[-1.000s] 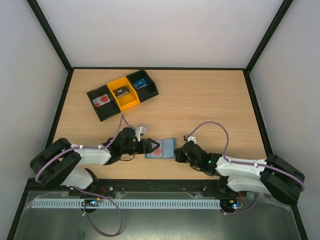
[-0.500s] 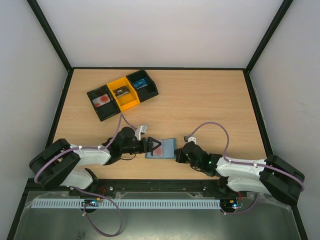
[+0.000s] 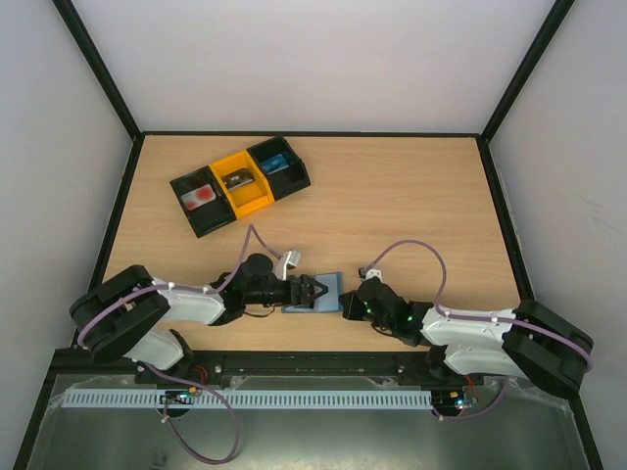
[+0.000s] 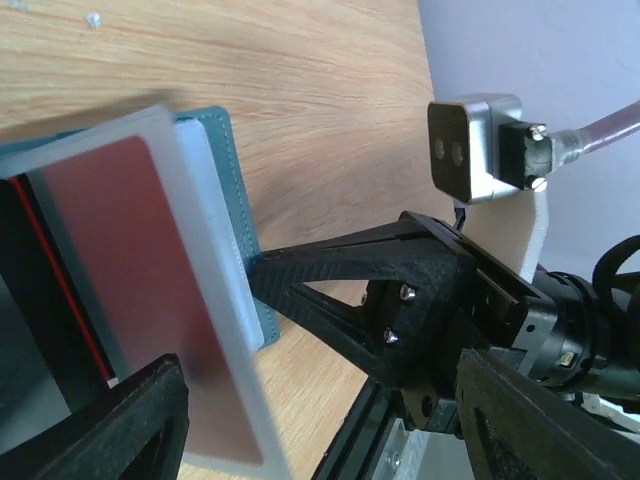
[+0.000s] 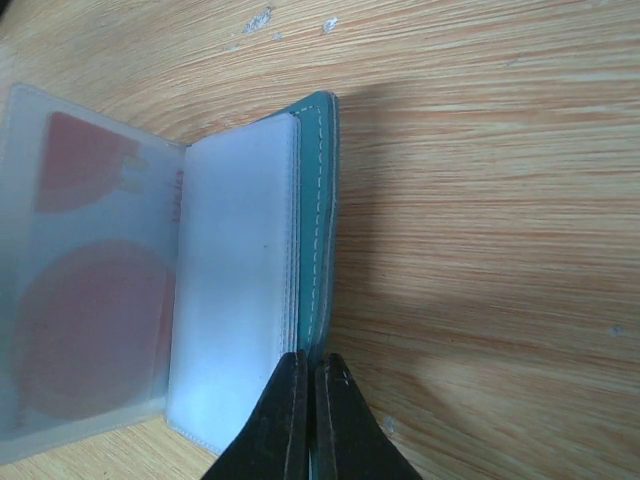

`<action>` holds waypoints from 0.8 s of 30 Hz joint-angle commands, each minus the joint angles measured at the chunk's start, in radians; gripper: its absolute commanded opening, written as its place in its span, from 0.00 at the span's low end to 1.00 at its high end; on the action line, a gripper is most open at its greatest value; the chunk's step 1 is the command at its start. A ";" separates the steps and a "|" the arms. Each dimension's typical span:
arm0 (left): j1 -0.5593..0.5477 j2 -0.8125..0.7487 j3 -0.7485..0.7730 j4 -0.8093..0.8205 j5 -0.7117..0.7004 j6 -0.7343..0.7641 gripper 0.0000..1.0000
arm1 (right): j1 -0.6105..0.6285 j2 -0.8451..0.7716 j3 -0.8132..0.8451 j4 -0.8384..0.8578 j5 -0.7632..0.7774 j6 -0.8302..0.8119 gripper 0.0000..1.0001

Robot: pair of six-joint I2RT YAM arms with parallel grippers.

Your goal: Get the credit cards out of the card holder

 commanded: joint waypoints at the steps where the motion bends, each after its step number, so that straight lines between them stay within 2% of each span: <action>1: -0.011 0.042 0.021 0.093 0.023 -0.013 0.74 | 0.004 0.010 -0.020 0.018 -0.005 0.001 0.02; 11: -0.014 0.077 0.006 0.168 0.042 -0.041 0.72 | 0.004 0.003 -0.014 0.005 0.001 0.006 0.02; 15: -0.010 0.042 0.010 0.071 0.007 0.003 0.71 | 0.004 -0.010 -0.003 -0.027 0.015 0.006 0.06; 20: 0.010 -0.035 0.018 -0.156 -0.097 0.072 0.70 | 0.003 -0.071 0.028 -0.121 0.058 0.005 0.18; 24: 0.043 -0.073 -0.013 -0.186 -0.100 0.080 0.70 | 0.003 -0.140 0.061 -0.196 0.079 0.004 0.25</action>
